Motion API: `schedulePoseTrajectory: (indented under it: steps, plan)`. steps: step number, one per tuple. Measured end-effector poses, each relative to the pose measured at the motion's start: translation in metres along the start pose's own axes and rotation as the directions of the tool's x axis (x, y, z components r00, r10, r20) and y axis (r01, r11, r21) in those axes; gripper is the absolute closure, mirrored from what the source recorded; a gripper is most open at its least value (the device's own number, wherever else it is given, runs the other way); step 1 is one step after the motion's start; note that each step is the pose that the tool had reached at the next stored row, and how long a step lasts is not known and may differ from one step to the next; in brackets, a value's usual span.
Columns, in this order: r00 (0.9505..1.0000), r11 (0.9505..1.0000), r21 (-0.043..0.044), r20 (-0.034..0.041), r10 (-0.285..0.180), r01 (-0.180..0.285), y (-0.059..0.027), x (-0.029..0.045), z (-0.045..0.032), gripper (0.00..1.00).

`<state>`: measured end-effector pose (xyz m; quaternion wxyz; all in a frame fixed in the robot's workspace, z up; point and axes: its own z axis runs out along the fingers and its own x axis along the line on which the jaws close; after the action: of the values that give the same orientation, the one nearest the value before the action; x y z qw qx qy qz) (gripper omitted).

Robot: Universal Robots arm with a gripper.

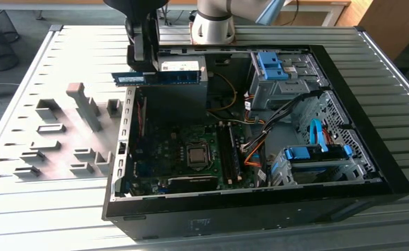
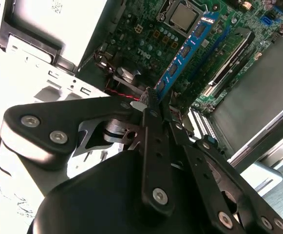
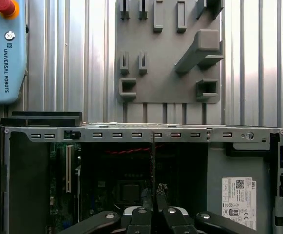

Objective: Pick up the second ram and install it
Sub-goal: 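Pick up the second ram and move it above second insertion slot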

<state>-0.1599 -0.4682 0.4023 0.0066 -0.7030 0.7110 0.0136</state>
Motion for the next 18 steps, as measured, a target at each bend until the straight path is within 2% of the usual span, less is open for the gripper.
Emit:
schedulePoseTrajectory:
  steps: [18]
  plan:
    - [1.0, 1.0, 0.0, 0.0001, 0.0, 0.0, -0.0129, -0.0001, -0.0001, 0.86]
